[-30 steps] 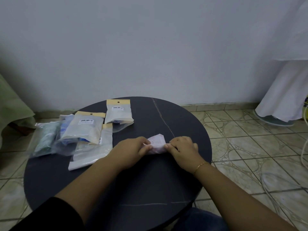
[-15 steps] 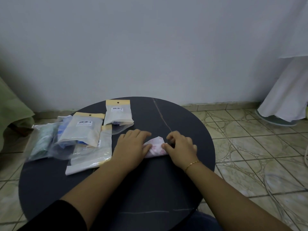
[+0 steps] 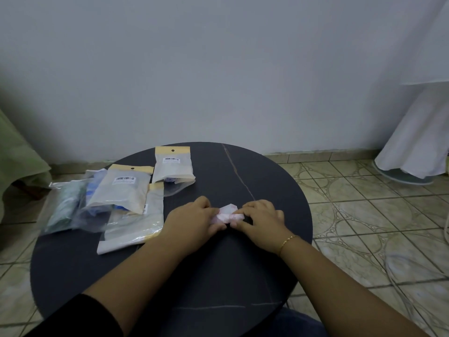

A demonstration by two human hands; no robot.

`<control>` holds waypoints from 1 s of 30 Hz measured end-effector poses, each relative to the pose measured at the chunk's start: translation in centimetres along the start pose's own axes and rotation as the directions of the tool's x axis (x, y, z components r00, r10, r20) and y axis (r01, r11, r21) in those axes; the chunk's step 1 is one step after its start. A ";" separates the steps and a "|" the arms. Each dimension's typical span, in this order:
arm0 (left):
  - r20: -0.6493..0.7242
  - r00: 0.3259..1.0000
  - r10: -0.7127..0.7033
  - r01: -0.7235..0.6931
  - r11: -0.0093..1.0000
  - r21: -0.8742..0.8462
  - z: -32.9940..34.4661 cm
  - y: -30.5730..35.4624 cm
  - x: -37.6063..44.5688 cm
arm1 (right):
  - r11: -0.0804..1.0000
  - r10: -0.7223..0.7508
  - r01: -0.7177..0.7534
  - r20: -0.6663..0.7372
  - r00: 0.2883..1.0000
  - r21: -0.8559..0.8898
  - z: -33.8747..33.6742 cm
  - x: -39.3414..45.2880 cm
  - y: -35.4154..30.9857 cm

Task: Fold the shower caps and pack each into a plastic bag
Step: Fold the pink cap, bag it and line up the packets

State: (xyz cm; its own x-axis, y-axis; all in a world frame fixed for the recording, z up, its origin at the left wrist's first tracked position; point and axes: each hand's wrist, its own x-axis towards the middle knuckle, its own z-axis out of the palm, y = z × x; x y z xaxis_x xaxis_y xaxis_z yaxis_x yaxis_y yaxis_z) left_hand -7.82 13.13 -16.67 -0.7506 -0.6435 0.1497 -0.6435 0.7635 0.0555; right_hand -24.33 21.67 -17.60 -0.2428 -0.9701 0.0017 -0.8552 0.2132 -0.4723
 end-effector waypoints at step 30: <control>0.131 0.991 -0.031 0.038 0.998 -0.047 2.7 0.8 -0.5 | 0.958 -0.206 0.230 0.144 0.968 -0.171 1.9 -0.3 -2.4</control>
State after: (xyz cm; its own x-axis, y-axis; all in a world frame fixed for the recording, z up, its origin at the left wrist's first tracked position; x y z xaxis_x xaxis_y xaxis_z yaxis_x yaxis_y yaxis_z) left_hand -8.37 13.94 -19.37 -0.7433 -0.6688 0.0170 -0.6637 0.7403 0.1074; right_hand -21.39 21.23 -18.13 0.0073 -0.9996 -0.0279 -0.9534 0.0015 -0.3018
